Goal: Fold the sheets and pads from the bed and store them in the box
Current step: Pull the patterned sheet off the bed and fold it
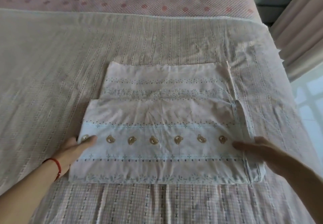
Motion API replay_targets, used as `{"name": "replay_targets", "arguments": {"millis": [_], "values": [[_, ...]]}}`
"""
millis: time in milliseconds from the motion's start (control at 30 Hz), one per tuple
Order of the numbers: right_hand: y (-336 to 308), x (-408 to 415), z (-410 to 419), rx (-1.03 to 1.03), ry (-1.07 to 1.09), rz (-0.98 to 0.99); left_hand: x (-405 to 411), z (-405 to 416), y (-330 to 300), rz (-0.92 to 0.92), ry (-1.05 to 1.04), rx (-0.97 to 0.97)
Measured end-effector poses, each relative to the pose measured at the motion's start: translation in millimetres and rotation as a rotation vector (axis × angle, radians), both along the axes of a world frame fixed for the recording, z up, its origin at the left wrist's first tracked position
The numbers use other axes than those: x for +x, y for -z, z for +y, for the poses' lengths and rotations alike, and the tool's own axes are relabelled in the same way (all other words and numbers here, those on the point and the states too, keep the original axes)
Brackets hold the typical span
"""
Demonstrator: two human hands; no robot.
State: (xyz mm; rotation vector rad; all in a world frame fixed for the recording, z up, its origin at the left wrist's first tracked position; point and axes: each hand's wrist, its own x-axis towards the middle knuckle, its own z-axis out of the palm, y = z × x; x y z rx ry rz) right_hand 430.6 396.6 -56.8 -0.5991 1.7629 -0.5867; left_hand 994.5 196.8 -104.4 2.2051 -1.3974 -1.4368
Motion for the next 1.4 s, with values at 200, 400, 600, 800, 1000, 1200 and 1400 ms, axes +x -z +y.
{"name": "replay_targets", "arguments": {"millis": [200,400,600,800,1000,1200,1400], "values": [[2,12,28,-0.132,0.139,-0.039,-24,20,-15,-0.053,-0.027,-0.244],[2,21,47,-0.045,-0.054,0.080,-4,62,-21,0.096,-0.004,-0.093],[12,26,76,-0.128,0.095,0.262,-2,70,-32,-0.067,0.022,-0.294],[-16,60,137,-0.122,0.126,0.123,28,122,-54,-0.184,0.137,-0.350],[-5,102,210,-0.077,0.165,0.068,55,184,-19,-0.288,0.118,-0.148],[5,104,207,-0.160,-0.097,0.391,55,174,-30,-0.285,0.146,-0.212],[3,97,210,-0.203,-0.289,0.511,51,182,-31,-0.316,0.137,-0.254]]}}
